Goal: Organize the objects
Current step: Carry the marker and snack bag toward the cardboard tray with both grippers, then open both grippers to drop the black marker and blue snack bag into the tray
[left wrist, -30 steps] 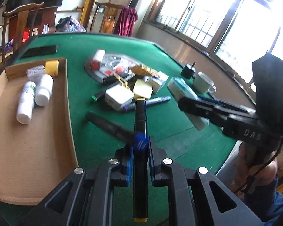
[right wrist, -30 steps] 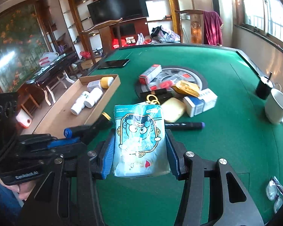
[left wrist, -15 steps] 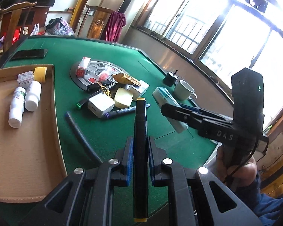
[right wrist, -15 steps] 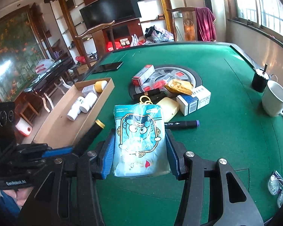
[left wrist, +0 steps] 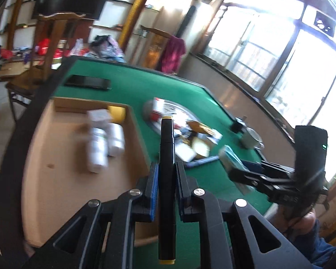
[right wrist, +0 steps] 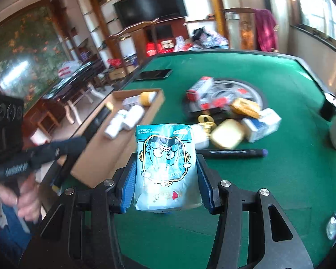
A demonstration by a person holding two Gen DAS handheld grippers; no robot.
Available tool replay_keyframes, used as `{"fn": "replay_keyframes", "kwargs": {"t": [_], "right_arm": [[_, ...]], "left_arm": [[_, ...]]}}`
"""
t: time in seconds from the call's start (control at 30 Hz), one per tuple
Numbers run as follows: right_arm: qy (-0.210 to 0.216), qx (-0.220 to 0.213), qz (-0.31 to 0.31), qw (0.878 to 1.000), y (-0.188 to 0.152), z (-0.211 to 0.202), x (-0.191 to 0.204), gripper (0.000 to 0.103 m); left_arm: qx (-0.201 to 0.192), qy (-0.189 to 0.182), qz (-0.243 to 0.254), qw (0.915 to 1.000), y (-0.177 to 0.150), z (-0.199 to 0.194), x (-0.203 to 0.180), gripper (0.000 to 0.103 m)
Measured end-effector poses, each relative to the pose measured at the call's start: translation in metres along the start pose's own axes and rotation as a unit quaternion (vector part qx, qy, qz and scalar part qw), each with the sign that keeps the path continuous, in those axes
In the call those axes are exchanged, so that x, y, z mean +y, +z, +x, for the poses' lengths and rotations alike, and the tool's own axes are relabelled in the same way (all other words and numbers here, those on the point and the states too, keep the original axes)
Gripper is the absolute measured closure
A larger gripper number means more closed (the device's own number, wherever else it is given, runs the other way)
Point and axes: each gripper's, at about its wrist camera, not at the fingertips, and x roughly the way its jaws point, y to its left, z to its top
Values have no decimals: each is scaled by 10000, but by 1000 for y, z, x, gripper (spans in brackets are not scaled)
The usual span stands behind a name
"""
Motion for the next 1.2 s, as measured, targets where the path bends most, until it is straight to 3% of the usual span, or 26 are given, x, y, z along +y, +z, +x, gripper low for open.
{"fn": "replay_keyframes", "kwargs": {"t": [0.2,0.4,0.53,0.77,1.07,1.2], "right_arm": [[373,378,-438,9976,20,47,54,54],[350,829,-521,9946,34,109,89,54],[353,935,-363,9943,61,144,98,54],[624,1015,246,9926,117,200,97,54],[225,1179,411,9919,143,267,107,53],[140,1159,335,9926,146,283,115,53]], "left_arm": [[182,796,-253,9963,21,6,56,90],[468,1148,-626,9903,45,40,105,90],[724,1378,-871,9840,52,65,129,90],[804,1371,-983,9824,37,79,140,90],[797,1831,-922,9755,34,85,143,90],[830,1805,-979,9752,30,88,149,90]]}}
